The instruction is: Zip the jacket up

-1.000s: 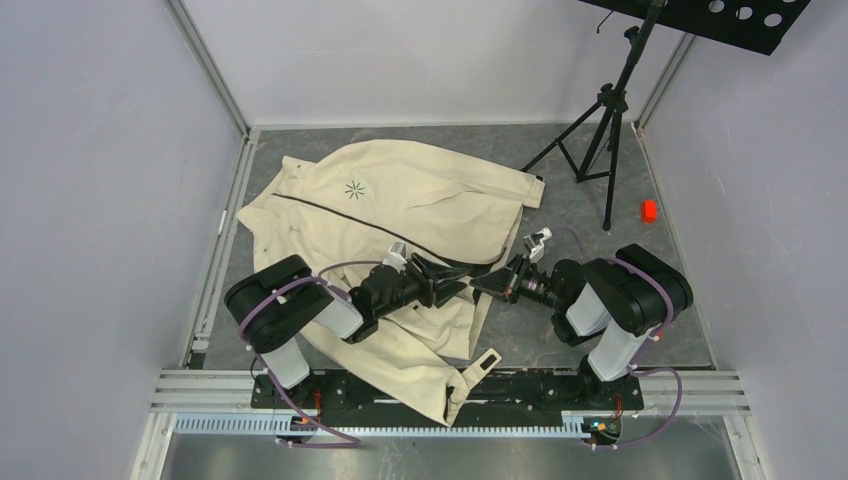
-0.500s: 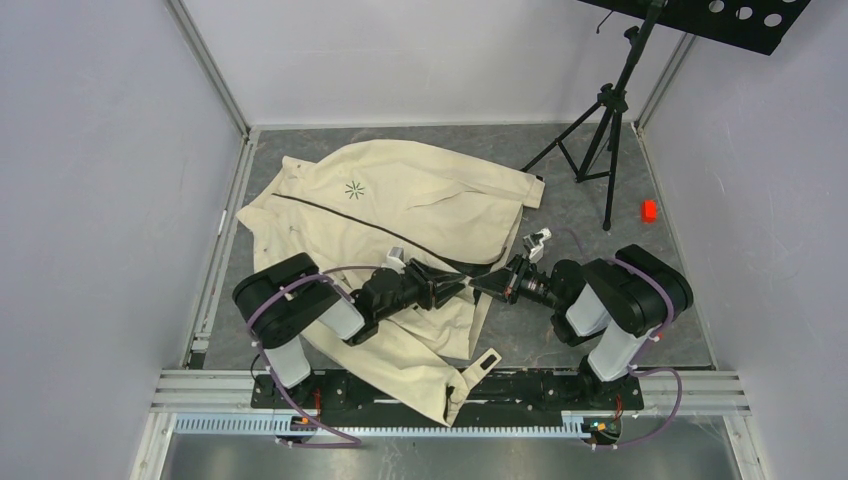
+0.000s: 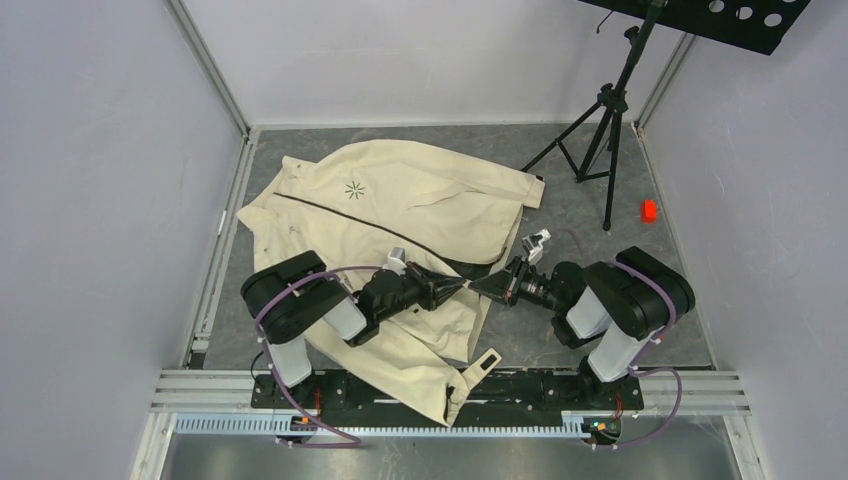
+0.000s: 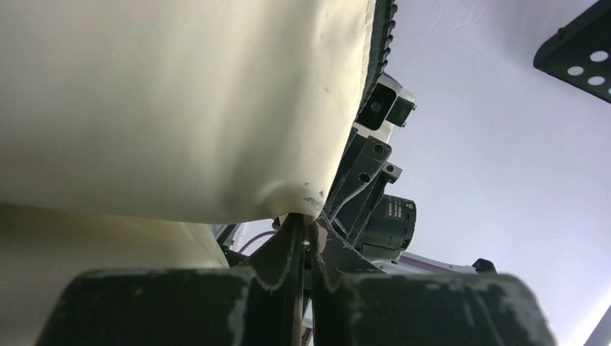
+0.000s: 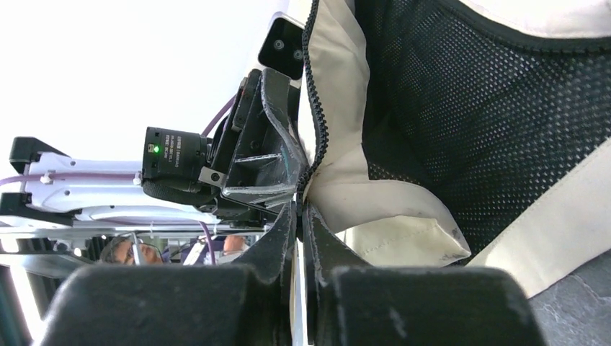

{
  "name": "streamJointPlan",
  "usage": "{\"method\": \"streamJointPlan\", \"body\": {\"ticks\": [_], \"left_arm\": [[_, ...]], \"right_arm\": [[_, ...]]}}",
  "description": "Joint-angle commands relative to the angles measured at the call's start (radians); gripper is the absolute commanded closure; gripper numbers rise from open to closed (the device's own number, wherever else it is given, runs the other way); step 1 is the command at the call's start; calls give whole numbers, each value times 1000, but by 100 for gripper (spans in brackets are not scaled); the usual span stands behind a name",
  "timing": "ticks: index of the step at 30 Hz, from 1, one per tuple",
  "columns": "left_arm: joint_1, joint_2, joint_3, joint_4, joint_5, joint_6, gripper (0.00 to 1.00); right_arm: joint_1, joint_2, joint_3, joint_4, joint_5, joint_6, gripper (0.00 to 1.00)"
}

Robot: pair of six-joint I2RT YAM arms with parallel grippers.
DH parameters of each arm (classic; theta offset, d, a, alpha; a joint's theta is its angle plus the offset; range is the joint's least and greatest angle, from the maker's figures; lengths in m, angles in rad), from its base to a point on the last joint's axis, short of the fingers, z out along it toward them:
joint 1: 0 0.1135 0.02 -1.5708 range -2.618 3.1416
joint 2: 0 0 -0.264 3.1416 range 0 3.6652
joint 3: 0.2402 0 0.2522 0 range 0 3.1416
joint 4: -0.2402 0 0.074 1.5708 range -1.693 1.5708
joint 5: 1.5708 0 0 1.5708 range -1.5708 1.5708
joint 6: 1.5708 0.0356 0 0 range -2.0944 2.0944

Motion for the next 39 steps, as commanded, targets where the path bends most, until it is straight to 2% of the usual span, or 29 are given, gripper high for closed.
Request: {"method": "streamJointPlan", "body": {"ticks": [1, 2, 5, 6, 8, 10, 12, 16, 21, 27, 31, 36, 39], "left_arm": [[-3, 31, -23, 189, -20, 106, 94], [1, 42, -24, 219, -5, 150, 96], [3, 55, -13, 234, 73, 263, 98], [3, 54, -11, 233, 94, 301, 98], [3, 45, -17, 217, 114, 367, 98], [4, 31, -22, 185, 122, 423, 98], [4, 9, -14, 129, 127, 470, 98], [4, -43, 11, -14, 127, 519, 98], [3, -68, 29, -75, 125, 516, 98], [4, -72, 18, -76, 118, 501, 98], [3, -64, 25, -72, 130, 492, 98], [4, -56, 30, -67, 134, 487, 98], [3, -47, 33, -66, 140, 483, 98]], "right_arm": [[-15, -57, -14, 250, -36, -94, 80], [-29, -84, -13, 182, -48, -145, 70], [-84, -208, 6, -152, -66, -345, 55], [-98, -254, 34, -320, -58, -447, 51], [-125, -320, 113, -660, -16, -650, 46], [-152, -349, 175, -855, 46, -784, 42], [-186, -337, 235, -968, 72, -848, 43], [-235, -247, 324, -992, 31, -859, 48], [-241, -178, 412, -1078, 95, -955, 56], [-243, -164, 416, -1058, 109, -1043, 53], [-245, -170, 404, -1036, 126, -1093, 46], [-244, -150, 403, -959, 79, -1081, 47], [-242, -177, 389, -941, 78, -1089, 52]]}}
